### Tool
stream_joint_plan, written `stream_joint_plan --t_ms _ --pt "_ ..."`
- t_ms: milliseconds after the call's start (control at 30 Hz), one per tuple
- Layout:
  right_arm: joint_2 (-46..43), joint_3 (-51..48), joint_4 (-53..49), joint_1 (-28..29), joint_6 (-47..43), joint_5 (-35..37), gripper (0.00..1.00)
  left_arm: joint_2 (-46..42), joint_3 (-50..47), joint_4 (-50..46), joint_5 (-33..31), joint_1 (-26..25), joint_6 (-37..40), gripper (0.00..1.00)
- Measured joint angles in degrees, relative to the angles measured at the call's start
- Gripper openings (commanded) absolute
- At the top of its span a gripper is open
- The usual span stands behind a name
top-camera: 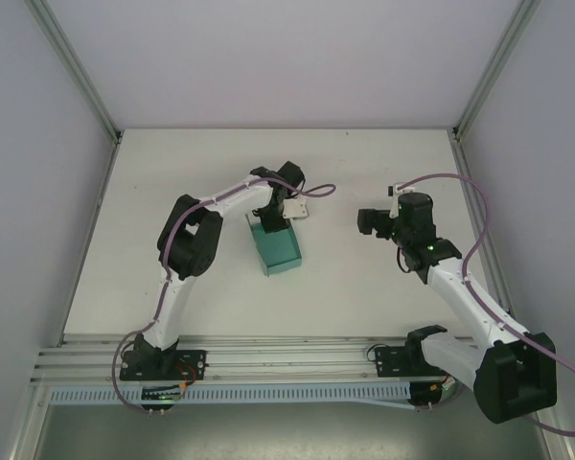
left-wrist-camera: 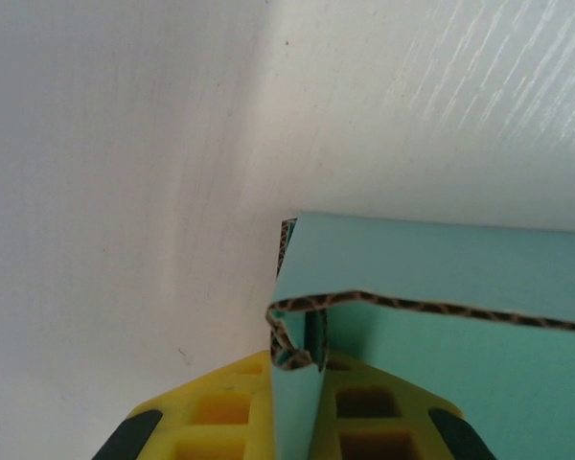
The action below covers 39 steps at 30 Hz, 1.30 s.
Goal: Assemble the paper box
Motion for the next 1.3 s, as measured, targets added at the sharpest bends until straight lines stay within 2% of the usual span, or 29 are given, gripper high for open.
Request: stream_joint_plan --t_ms 133,267,500,700,800,933,1033,1233,1300 --pt "-0.3 -0.6 0.0 0.0 0.0 0.0 0.99 -1.4 -2.8 4.3 -2.3 0.0 -0.3 0.0" --pt "-0.6 -0.8 0.1 0.0 0.3 0.0 0.99 -3.1 -5.9 11.3 -6.2 0.1 -3.7 0.0" --pt "0.8 -0.9 3.9 0.6 5.4 -4.0 0.99 -4.3 3.6 14.8 -13.4 0.4 -16.9 0.0" --pt "7.3 0.0 11.2 7.8 12.2 -5.6 0.99 -12.2 4.3 18.9 -16.7 0.2 -24.4 0.0" --pt "11.3 1.6 15.5 11.5 15.1 -3.9 0.96 -14.3 4.3 19.8 -18.4 -0.2 -27.1 0.0" --pt "19.0 6.6 19.8 13.3 18.3 -1.1 0.93 -14.5 3.2 20.3 -19.7 -0.8 -29.3 0.0" --pt "24.6 11.5 20.8 14.2 19.7 0.9 0.87 -14.5 2.1 20.3 -20.7 -1.1 -30.4 0.0" --pt "31.9 18.1 21.2 15.2 22.6 4.4 0.65 -14.5 1.8 20.4 -22.1 -1.2 -32.5 0.0" --pt "33.6 18.8 21.5 15.4 23.5 5.0 0.52 -14.5 1.8 20.5 -22.3 -1.1 -33.2 0.0"
